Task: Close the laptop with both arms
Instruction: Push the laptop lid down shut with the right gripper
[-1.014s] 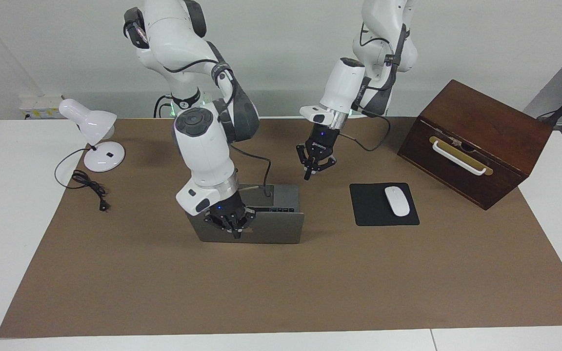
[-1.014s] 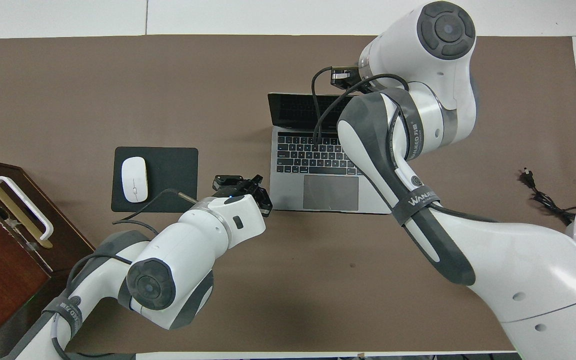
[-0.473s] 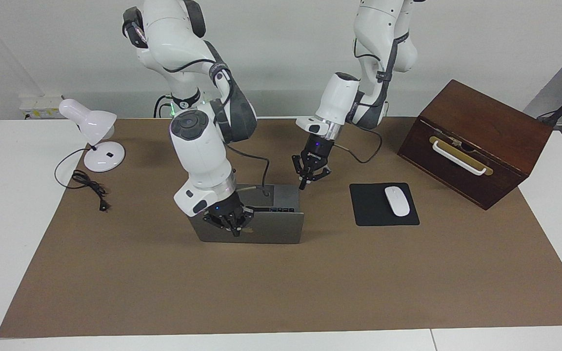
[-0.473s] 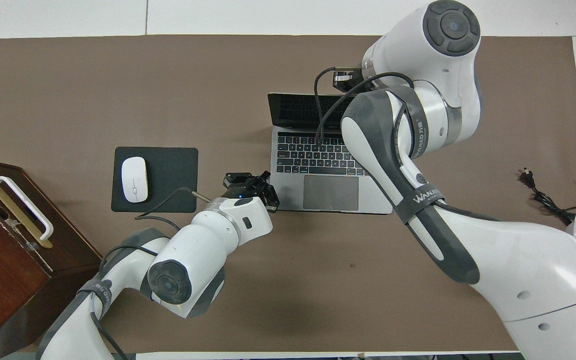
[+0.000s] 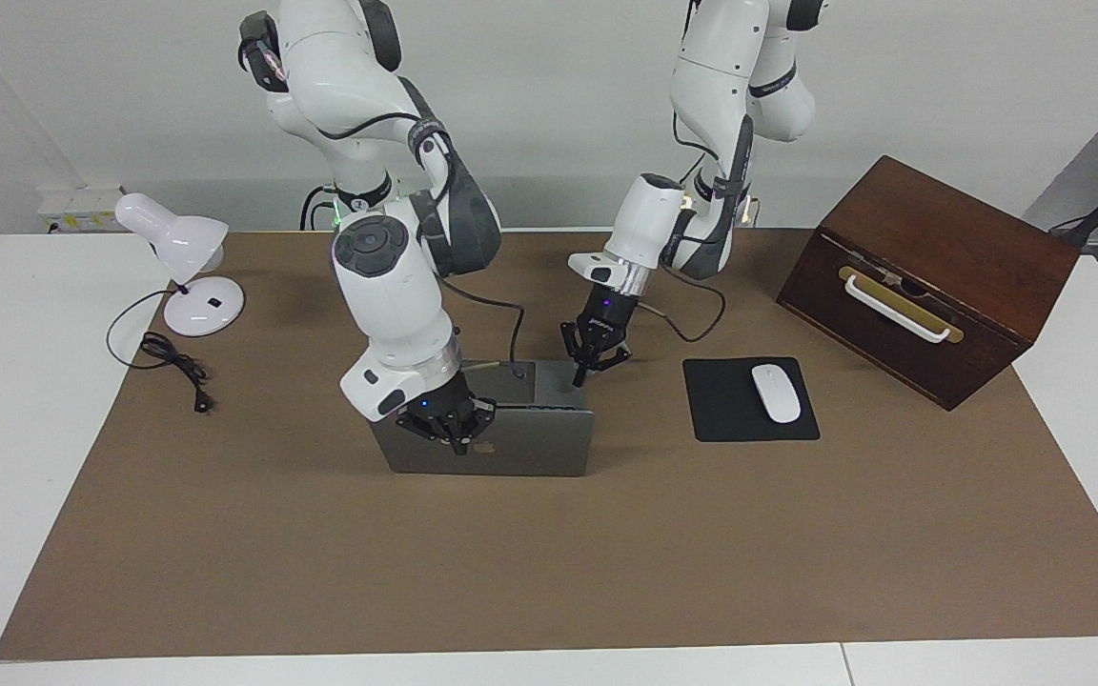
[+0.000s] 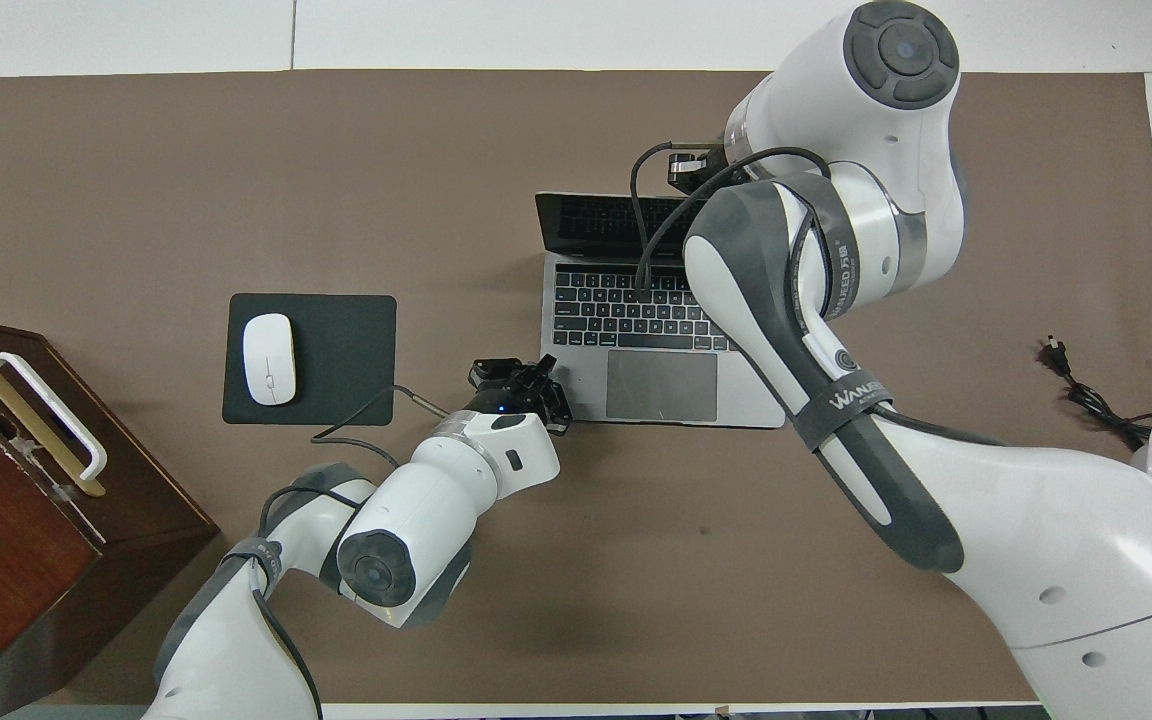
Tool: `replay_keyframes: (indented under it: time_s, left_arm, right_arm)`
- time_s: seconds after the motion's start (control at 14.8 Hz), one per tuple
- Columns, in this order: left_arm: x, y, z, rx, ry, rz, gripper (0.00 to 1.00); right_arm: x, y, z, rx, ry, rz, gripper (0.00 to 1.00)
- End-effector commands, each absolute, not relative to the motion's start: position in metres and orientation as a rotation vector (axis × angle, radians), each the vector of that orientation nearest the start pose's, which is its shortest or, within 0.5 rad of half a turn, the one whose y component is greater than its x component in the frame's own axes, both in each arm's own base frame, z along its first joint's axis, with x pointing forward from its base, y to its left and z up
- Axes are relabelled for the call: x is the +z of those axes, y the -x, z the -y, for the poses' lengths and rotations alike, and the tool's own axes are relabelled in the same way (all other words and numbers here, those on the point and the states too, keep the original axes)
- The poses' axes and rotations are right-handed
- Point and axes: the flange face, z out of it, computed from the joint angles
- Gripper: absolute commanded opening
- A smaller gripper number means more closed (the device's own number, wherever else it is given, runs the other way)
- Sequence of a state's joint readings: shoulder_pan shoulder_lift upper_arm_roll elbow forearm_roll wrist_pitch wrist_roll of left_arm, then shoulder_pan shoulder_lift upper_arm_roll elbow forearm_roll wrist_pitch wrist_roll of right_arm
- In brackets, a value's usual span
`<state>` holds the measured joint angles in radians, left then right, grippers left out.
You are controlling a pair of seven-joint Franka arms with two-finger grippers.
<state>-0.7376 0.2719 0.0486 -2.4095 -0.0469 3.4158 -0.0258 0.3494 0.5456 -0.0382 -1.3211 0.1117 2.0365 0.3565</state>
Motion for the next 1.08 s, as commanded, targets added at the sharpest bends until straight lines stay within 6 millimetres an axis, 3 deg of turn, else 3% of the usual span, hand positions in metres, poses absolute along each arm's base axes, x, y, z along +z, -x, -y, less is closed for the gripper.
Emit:
replay_keyframes:
  time_s: [0.0,0.2,0.81,1.01]
  left_arm:
    - [0.28,-0.413,0.334,-1.183,3.012,-0.983,0.0]
    - [0.268,-0.402,0.334,-1.144,3.004,-1.024,0.0]
    - [0.265,-0.394,0.341,-1.13,2.999,-1.062,0.0]
    - [0.256,-0.389,0.342,-1.101,2.989,-1.091,0.0]
  right_arm:
    - [0.436,-0.682,-0.226,-0.151,2.983,-0.152,0.0]
    - [0.433,-0.681,-0.224,-0.138,2.985,-0.149,0.0]
    - [0.421,-0.669,-0.209,-0.015,2.917,-0.22,0.0]
    - [0.413,-0.661,-0.207,0.015,2.903,-0.241,0.0]
